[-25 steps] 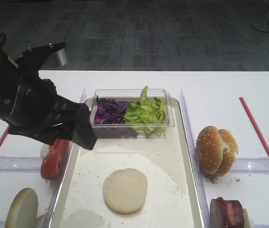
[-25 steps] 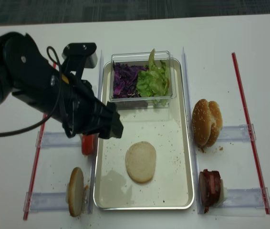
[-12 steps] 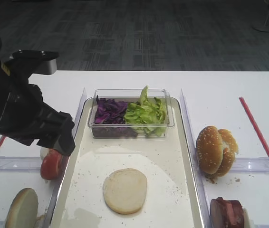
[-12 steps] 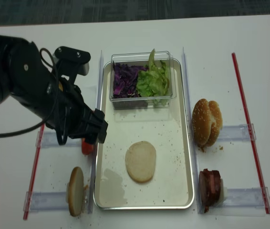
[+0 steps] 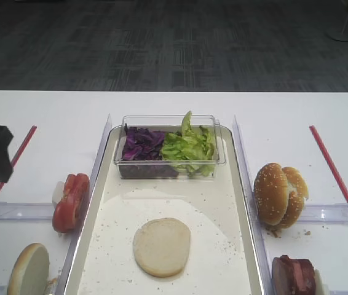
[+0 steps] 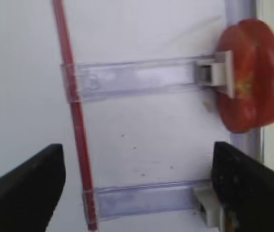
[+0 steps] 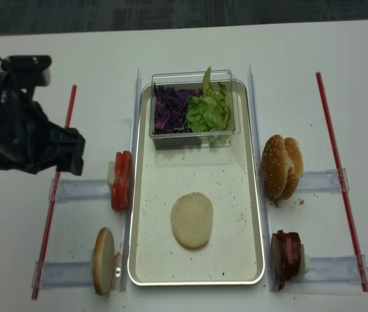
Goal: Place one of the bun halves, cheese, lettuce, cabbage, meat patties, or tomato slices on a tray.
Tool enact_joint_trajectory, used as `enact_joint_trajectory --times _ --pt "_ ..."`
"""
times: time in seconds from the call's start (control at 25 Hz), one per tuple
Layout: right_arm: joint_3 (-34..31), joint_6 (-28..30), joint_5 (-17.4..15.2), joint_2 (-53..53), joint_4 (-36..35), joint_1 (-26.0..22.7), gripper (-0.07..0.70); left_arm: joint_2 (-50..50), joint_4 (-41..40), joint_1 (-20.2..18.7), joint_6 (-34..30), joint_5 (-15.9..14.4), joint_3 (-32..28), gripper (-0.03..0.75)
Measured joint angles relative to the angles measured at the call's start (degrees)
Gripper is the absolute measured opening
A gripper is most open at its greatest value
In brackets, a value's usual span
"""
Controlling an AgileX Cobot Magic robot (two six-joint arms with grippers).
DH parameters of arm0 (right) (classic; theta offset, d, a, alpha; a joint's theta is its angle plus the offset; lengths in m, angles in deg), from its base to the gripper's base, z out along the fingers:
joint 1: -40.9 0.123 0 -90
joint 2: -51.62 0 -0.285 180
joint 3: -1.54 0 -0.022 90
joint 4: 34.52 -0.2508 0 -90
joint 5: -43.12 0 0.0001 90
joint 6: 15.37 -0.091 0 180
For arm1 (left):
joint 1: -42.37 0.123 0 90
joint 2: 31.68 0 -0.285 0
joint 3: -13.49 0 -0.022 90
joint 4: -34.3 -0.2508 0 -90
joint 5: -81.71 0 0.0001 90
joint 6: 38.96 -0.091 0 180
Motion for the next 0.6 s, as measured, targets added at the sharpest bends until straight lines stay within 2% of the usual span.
enact_joint_trajectory --times 0.12,0.2,0.6 --pt "0.0 -0.12 0.0 0.0 0.0 0.0 0.319 0.02 -0.32 4.98 -1.32 -1.47 0.0 0.568" --pt "0.0 -0.25 0.0 0.0 0.0 0.0 0.319 0.02 -0.43 6.93 -1.64 -2.15 0.0 0.568" --pt "0.0 -0.25 0.0 0.0 0.0 0.0 0.319 4.81 -1.61 7.76 -1.66 -4.95 -0.09 0.567"
